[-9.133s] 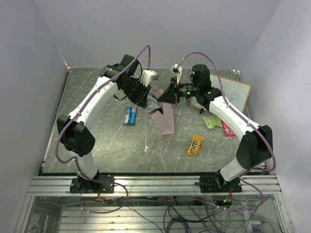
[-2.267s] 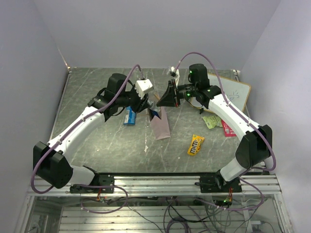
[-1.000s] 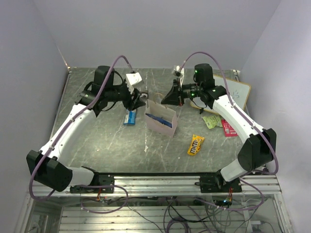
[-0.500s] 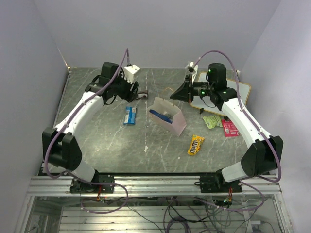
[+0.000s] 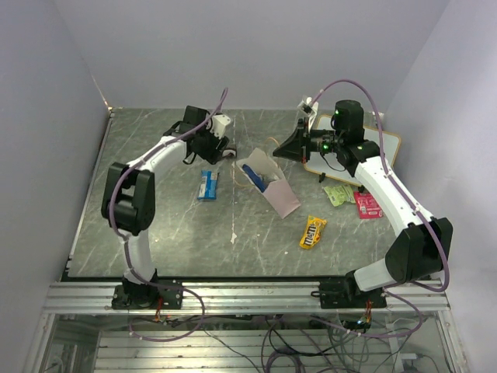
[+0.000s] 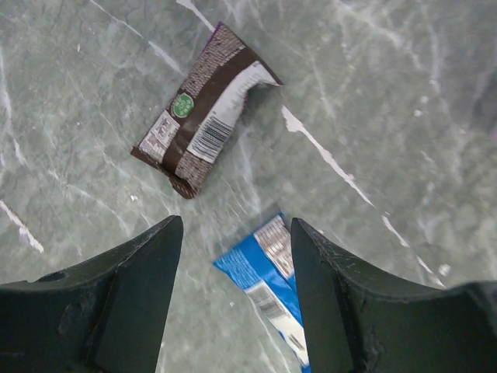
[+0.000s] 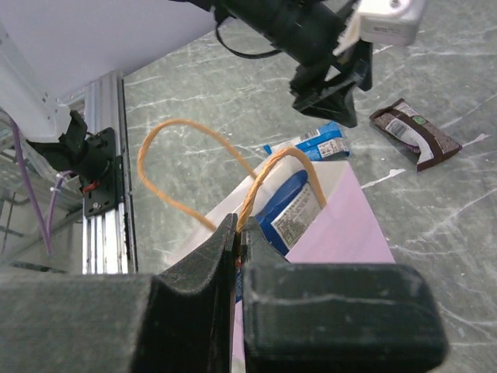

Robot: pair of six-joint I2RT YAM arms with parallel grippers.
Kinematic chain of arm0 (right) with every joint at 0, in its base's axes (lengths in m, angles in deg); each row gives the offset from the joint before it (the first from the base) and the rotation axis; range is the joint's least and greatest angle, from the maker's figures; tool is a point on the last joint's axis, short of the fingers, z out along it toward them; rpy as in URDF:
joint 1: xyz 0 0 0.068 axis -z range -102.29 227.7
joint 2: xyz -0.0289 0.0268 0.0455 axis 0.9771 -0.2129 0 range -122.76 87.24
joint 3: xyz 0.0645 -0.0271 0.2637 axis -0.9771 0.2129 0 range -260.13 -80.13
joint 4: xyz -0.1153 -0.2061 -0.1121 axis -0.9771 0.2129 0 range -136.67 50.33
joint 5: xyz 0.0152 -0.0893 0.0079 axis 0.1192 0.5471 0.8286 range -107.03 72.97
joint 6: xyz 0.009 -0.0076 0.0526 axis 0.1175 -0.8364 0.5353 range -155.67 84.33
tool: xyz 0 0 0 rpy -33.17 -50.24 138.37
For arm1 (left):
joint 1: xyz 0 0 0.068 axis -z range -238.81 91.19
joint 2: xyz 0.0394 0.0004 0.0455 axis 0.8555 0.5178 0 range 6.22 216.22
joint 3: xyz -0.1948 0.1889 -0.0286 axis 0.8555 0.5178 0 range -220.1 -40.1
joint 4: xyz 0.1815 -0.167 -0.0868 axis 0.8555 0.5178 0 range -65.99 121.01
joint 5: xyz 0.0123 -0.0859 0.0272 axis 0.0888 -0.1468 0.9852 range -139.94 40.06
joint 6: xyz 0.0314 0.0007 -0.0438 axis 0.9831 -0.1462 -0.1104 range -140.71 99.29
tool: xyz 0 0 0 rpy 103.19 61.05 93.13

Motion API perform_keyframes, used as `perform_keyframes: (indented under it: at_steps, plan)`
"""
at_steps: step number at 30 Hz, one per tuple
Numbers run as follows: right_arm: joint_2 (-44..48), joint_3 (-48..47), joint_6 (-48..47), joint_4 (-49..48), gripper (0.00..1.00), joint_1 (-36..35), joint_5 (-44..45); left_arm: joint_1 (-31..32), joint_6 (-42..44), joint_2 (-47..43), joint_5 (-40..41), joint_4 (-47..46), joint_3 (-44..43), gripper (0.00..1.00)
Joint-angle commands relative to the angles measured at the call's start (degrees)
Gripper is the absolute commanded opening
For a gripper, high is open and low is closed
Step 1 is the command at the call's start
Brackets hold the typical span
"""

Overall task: Place the snacks into the paper bag
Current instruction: Pick up the snack from the center of the board.

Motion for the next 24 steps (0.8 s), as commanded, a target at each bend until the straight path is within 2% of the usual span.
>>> perform_keyframes:
  at_steps: [1,8,13,24]
  plan:
    - [-0.1,-0.3,0.8,-1.8,0.0,0.1,-0.1,-1.4,1.5,6.0,1.5,-3.9,-5.1,0.68]
    - [-1.0,-0.7,0.8,-1.9,0.0,0.1,-1.1,-2.7,1.0,13.7,3.5,-3.5,-9.9,0.68]
    - [-1.4,-0.9,0.3,-1.6,0.0,0.1,-1.2,-3.4,1.0,18.0,1.0,-1.0,-13.8,0.68]
    - [-1.9,-0.4,-0.3,-1.3,0.0,0.1,-0.9,-3.4,-0.9,21.1,-0.4,-0.3,-14.4,0.58]
